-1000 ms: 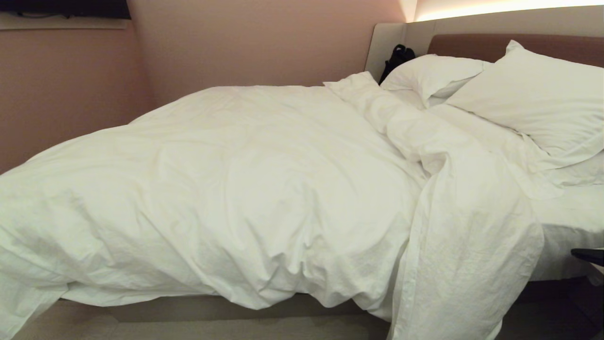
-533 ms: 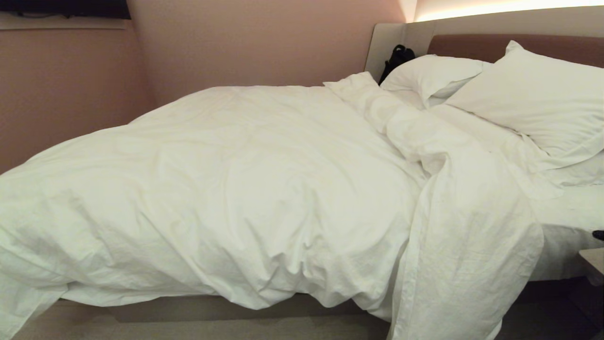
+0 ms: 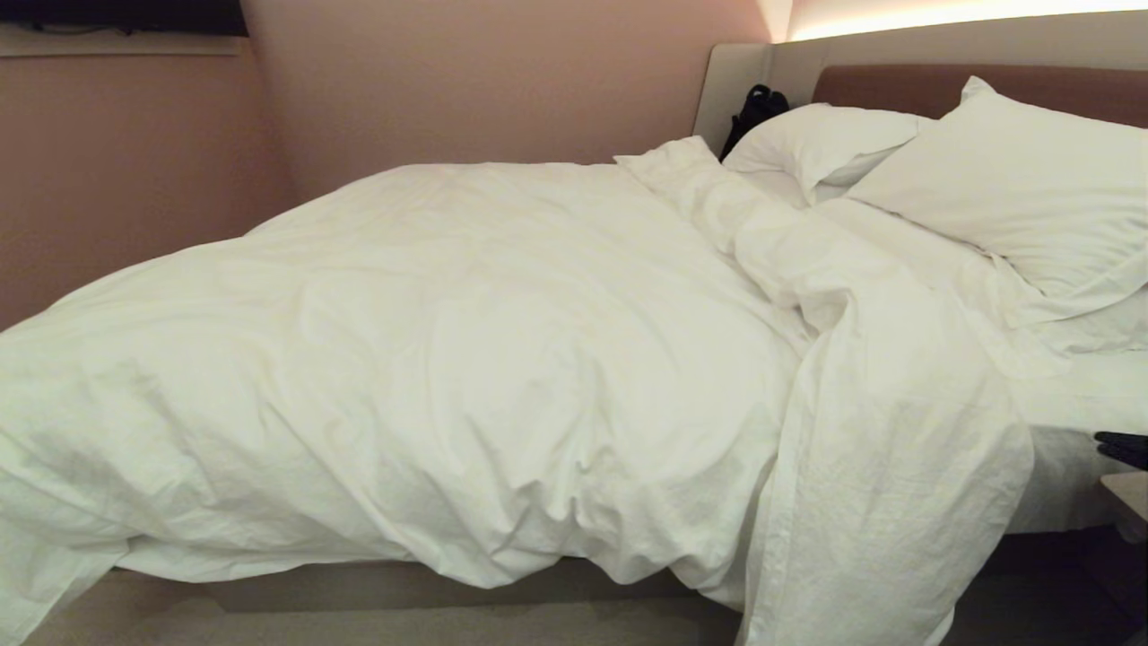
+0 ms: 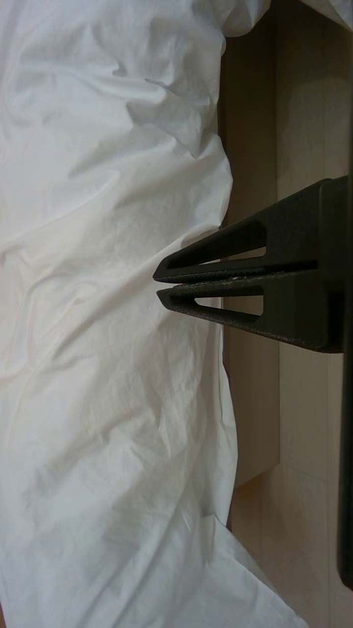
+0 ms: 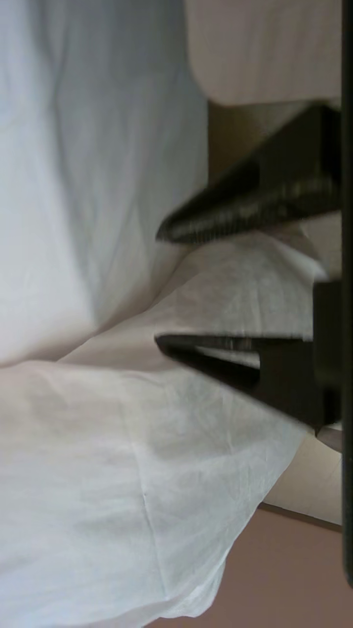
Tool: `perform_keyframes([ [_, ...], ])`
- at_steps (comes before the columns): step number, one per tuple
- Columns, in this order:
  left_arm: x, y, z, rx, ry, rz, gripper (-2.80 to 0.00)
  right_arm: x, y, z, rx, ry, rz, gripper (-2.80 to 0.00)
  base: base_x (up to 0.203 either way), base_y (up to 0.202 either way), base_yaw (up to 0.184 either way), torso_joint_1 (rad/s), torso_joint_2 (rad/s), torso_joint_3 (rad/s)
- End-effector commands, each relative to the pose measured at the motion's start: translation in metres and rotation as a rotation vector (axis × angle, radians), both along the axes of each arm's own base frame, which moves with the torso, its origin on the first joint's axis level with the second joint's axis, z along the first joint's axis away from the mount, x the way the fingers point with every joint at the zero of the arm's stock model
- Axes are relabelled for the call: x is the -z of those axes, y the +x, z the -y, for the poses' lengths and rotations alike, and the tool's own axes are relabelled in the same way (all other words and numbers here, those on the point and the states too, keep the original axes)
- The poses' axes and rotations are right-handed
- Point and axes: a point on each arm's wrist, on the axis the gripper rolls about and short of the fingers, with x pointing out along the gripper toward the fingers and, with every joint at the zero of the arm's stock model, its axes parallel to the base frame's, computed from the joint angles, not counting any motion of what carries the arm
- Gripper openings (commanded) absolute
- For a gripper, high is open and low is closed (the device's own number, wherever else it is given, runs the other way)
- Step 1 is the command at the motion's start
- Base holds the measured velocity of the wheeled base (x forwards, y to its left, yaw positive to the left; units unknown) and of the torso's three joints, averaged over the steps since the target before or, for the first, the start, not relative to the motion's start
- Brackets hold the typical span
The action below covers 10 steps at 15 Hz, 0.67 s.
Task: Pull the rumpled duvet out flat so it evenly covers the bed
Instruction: Flatten the corners of the folded blanket
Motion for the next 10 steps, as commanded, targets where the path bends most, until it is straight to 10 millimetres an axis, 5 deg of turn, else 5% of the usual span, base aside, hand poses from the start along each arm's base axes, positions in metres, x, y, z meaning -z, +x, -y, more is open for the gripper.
perform_keyframes([
  [1, 0.0, 0.0, 0.0, -0.001, 0.0, 0.001, -2.8, 0.003, 0.001, -0.003, -0.016, 0.022, 0.006, 0.0, 0.0, 0.0, 0.0, 0.0, 0.0, 0.0],
  [10, 0.0, 0.0, 0.0, -0.001, 0.0, 0.002, -2.8, 0.0, -0.013, -0.037, -0.105, 0.02, 0.007, 0.0, 0.0, 0.0, 0.0, 0.0, 0.0, 0.0],
])
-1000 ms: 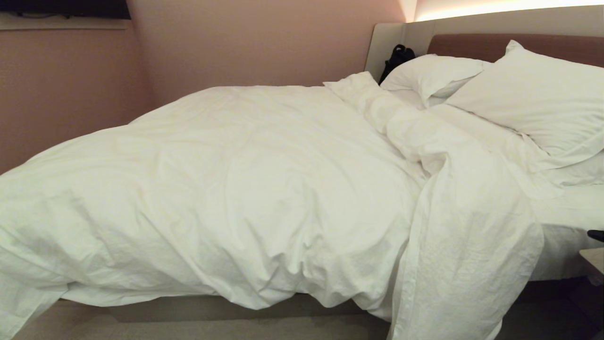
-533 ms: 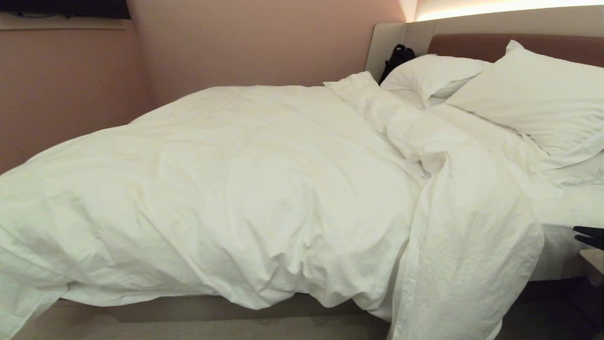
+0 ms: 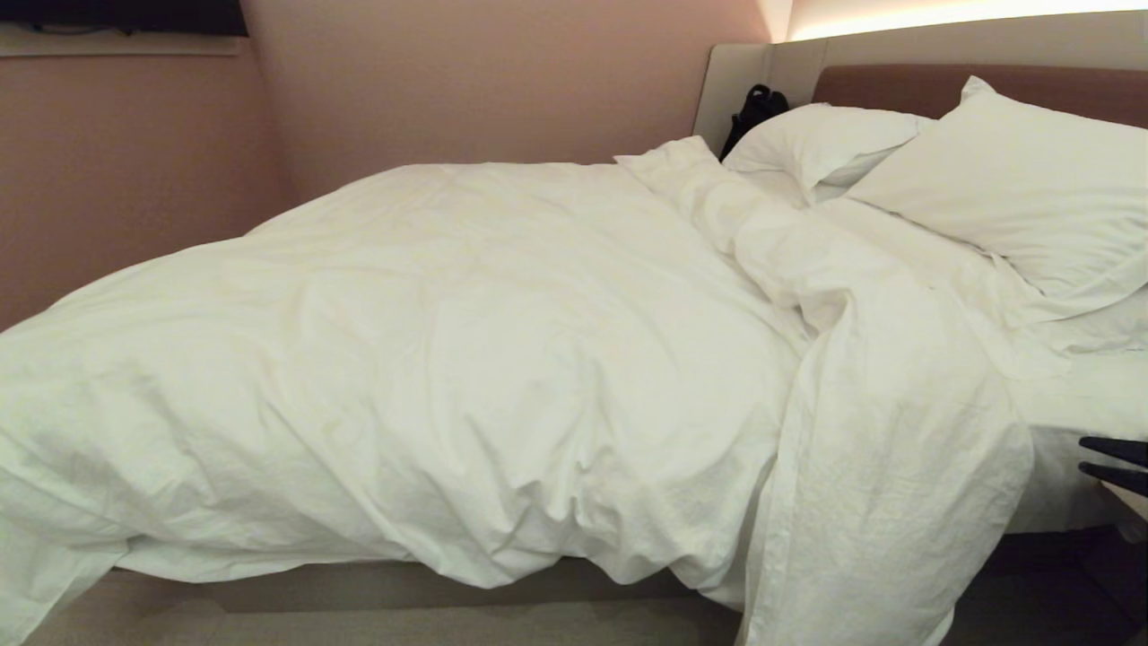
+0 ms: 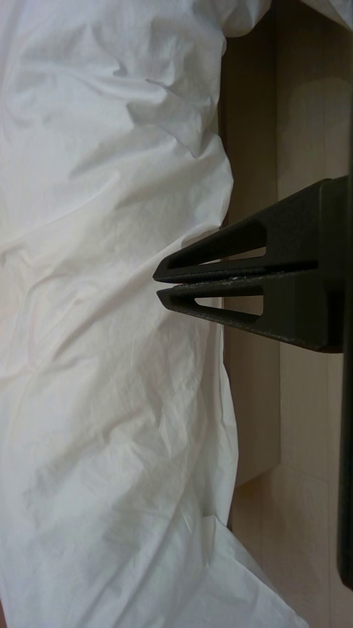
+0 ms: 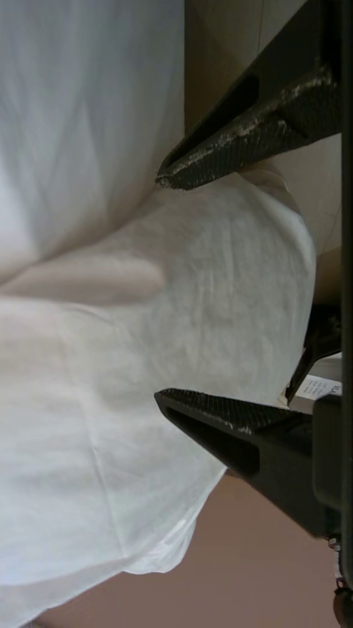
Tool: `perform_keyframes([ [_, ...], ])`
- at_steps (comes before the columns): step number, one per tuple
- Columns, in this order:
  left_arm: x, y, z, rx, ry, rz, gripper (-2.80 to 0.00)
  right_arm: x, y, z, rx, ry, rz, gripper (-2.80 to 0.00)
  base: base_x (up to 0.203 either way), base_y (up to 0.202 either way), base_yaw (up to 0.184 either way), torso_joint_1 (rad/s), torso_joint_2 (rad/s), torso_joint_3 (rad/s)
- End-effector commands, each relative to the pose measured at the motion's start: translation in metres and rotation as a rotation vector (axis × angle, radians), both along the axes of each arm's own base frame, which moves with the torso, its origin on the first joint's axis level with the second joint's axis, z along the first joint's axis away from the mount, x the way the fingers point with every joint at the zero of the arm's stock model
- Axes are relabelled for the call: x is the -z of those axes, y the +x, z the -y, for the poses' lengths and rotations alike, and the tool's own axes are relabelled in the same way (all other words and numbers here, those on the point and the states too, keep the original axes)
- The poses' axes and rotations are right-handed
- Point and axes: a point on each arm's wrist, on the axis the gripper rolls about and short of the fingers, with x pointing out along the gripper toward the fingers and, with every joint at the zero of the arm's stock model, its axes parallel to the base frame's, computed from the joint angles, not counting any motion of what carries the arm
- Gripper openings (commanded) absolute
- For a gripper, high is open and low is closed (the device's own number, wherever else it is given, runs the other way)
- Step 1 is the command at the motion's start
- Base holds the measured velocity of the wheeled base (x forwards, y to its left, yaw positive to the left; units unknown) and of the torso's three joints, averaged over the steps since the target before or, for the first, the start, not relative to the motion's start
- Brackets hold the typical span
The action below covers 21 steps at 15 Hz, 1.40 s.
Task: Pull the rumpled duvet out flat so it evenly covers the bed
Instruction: Flatten the corners of the folded blanket
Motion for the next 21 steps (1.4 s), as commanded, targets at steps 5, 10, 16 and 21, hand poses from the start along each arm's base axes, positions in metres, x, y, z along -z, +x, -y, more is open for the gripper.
perform_keyframes([
  [5, 0.0, 0.0, 0.0, -0.001, 0.0, 0.0, -2.8, -0.001, 0.007, -0.013, -0.05, -0.039, 0.025, 0.0, 0.0, 0.0, 0.0, 0.0, 0.0, 0.0],
  [10, 0.0, 0.0, 0.0, -0.001, 0.0, 0.0, -2.8, 0.01, 0.02, -0.023, -0.083, -0.106, 0.063, 0.0, 0.0, 0.0, 0.0, 0.0, 0.0, 0.0],
  [16, 0.0, 0.0, 0.0, -0.001, 0.0, 0.0, -2.8, 0.014, 0.031, -0.03, -0.113, -0.12, 0.073, 0.0, 0.0, 0.0, 0.0, 0.0, 0.0, 0.0],
  [21, 0.0, 0.0, 0.0, -0.002, 0.0, 0.0, -2.8, 0.015, 0.035, -0.036, -0.136, -0.115, 0.09, 0.0, 0.0, 0.0, 0.0, 0.0, 0.0, 0.0],
])
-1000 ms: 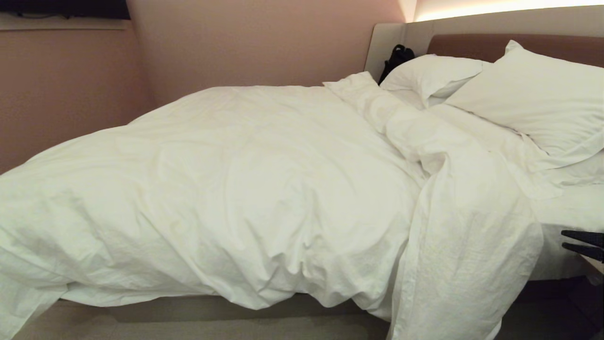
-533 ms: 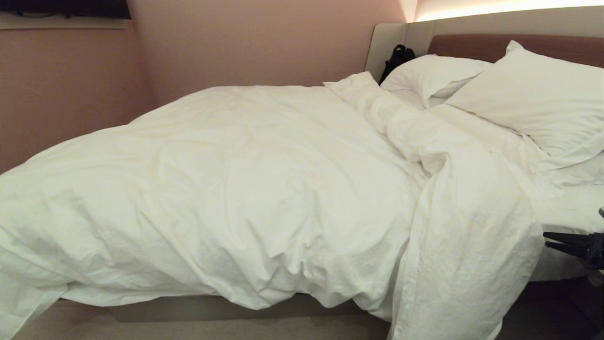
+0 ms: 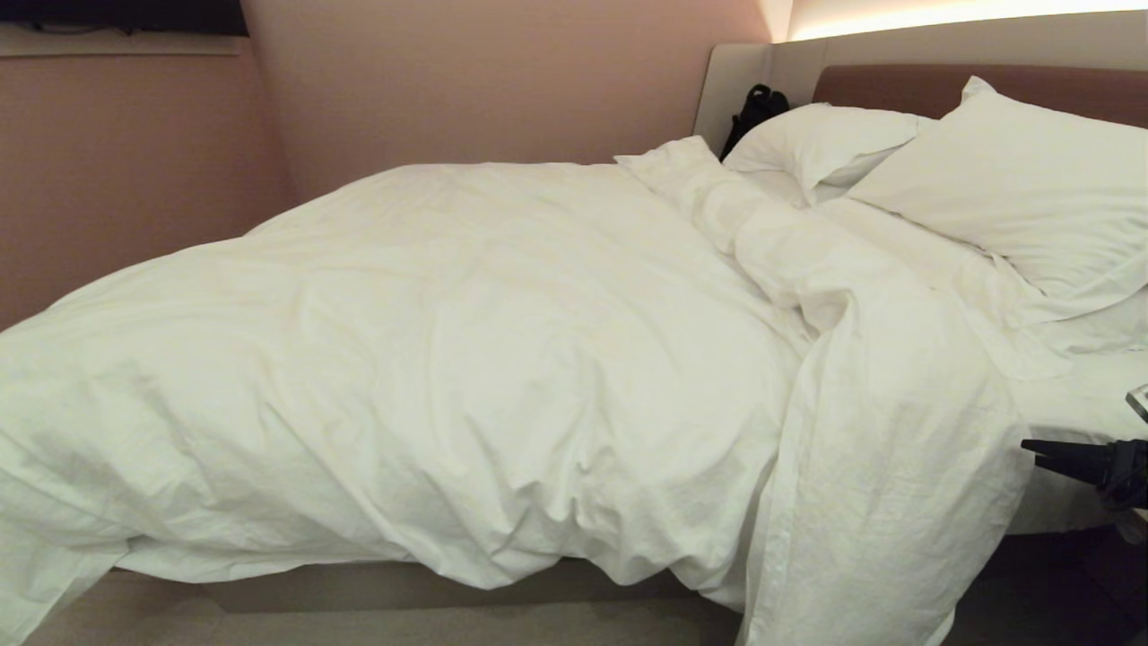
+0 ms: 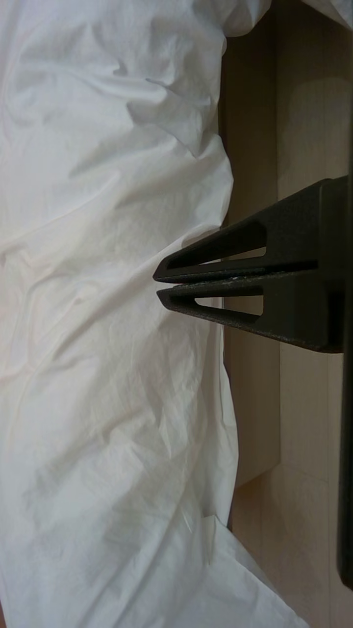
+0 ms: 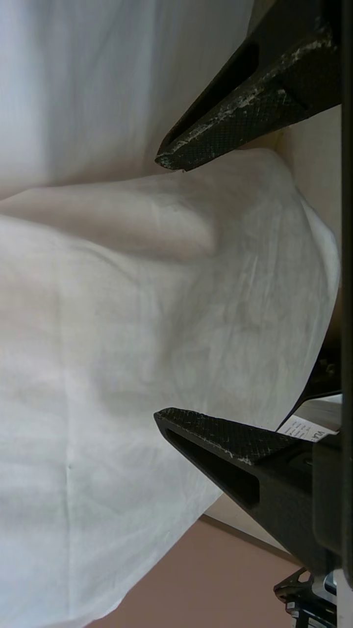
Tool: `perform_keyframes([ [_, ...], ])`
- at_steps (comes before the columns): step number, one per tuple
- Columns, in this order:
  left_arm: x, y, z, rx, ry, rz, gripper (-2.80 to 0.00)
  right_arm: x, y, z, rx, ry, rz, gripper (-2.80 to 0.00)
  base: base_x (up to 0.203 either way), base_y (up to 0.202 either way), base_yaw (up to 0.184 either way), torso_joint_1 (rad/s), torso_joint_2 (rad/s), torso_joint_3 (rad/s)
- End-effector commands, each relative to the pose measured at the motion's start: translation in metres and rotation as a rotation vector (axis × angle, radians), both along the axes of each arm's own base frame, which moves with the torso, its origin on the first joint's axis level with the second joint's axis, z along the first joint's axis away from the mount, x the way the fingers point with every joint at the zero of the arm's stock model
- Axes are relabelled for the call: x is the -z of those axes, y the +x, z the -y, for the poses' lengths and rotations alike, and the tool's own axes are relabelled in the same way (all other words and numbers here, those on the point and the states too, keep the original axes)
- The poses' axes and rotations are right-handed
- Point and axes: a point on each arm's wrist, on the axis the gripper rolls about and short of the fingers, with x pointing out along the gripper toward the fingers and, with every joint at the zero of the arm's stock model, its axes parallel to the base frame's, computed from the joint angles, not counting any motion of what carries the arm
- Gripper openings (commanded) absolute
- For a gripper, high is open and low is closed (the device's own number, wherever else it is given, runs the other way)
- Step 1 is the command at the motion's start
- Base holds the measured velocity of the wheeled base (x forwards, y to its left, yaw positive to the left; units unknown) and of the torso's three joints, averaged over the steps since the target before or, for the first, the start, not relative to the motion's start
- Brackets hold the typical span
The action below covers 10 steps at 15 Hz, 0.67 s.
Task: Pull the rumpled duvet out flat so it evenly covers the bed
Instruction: Flatten the corners of the folded blanket
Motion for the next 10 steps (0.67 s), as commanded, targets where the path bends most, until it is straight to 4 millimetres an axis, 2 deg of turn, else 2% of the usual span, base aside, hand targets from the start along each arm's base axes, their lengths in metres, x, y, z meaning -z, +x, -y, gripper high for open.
perform_keyframes([
  [1, 0.0, 0.0, 0.0, 0.0, 0.0, 0.0, -2.8, 0.001, 0.0, -0.002, -0.015, 0.019, 0.02, 0.0, 0.0, 0.0, 0.0, 0.0, 0.0, 0.0],
  [10, 0.0, 0.0, 0.0, -0.002, 0.0, 0.0, -2.8, 0.012, 0.006, -0.01, -0.05, -0.009, 0.075, 0.0, 0.0, 0.0, 0.0, 0.0, 0.0, 0.0],
])
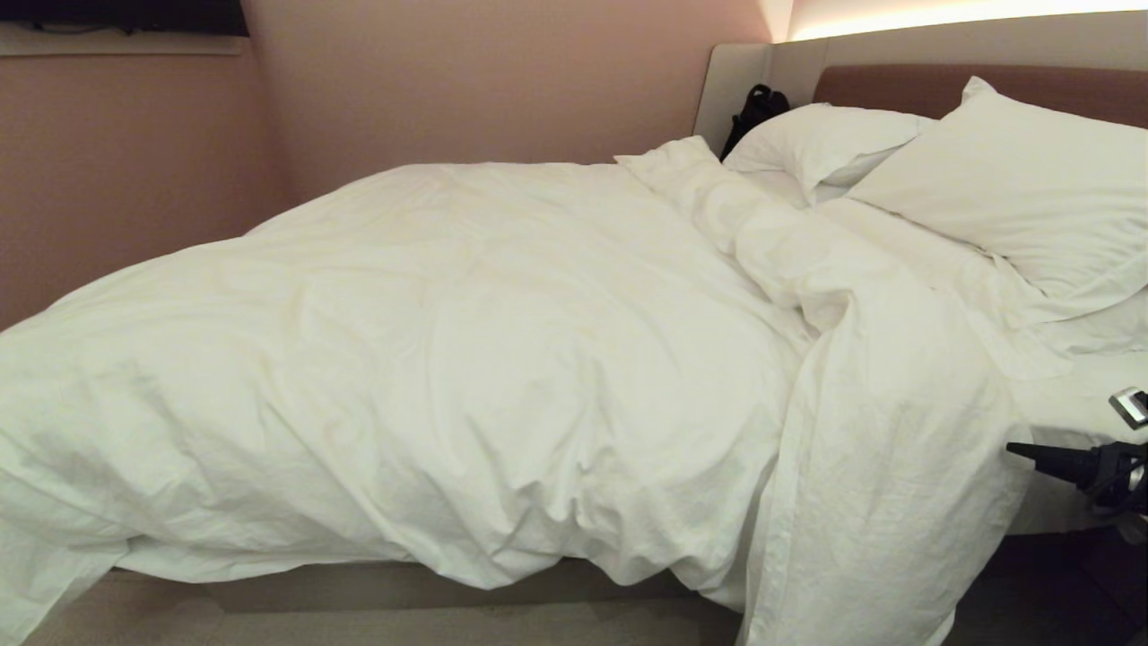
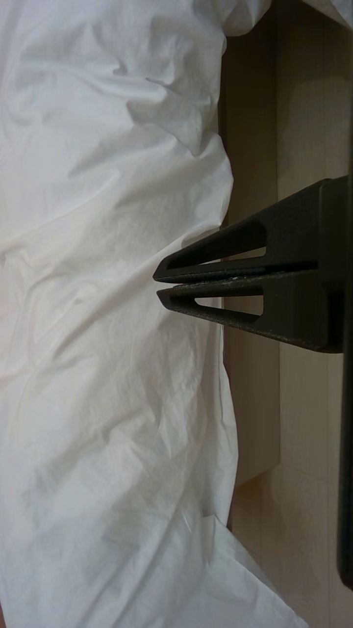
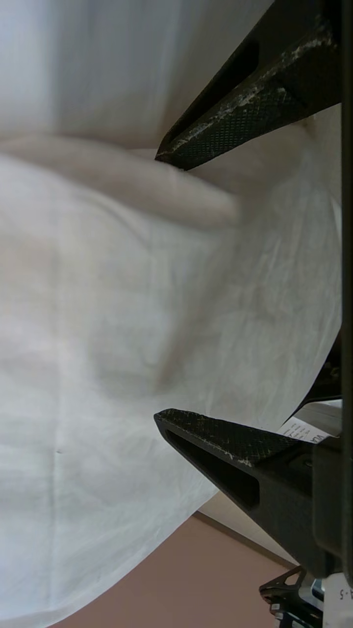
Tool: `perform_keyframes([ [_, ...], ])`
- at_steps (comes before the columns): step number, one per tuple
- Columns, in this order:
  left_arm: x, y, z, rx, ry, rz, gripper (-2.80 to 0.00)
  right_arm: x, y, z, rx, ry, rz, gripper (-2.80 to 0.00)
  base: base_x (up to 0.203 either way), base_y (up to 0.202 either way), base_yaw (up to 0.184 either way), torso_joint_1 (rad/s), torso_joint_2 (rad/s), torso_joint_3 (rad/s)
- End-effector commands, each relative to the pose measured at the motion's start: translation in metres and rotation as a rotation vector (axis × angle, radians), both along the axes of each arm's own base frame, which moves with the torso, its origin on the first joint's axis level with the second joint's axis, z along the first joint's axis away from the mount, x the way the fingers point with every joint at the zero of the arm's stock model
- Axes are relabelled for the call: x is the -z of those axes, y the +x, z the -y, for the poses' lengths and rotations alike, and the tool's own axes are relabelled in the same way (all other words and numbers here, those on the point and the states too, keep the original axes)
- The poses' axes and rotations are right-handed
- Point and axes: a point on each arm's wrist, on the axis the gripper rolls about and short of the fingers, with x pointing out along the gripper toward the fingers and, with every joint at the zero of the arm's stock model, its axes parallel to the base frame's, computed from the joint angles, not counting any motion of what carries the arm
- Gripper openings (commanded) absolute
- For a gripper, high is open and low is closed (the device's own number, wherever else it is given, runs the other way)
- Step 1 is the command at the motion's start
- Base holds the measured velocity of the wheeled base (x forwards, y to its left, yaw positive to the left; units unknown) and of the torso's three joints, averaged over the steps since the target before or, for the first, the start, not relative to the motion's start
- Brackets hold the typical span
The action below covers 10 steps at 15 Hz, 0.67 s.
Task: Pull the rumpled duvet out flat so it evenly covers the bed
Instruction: Flatten the corners of the folded blanket
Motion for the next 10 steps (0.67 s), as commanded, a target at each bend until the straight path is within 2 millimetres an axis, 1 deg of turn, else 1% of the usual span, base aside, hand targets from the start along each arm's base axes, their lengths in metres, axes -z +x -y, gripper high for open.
perform_keyframes([
  [1, -0.0001, 0.0, 0.0, 0.0, -0.001, 0.001, -2.8, 0.002, 0.001, -0.0013, -0.007, -0.018, 0.03, 0.0, 0.0, 0.0, 0.0, 0.0, 0.0, 0.0],
  [5, -0.0001, 0.0, 0.0, -0.001, -0.001, 0.001, -2.8, 0.0031, 0.0033, -0.0057, -0.019, -0.03, 0.046, 0.0, 0.0, 0.0, 0.0, 0.0, 0.0, 0.0],
  [8, -0.0001, 0.0, 0.0, 0.0, -0.001, 0.001, -2.8, -0.005, 0.002, -0.0069, -0.018, -0.038, 0.051, 0.0, 0.0, 0.0, 0.0, 0.0, 0.0, 0.0],
  [10, -0.0001, 0.0, 0.0, 0.0, -0.001, 0.001, -2.8, -0.0063, 0.0012, -0.0075, -0.017, -0.039, 0.049, 0.0, 0.0, 0.0, 0.0, 0.0, 0.0, 0.0],
])
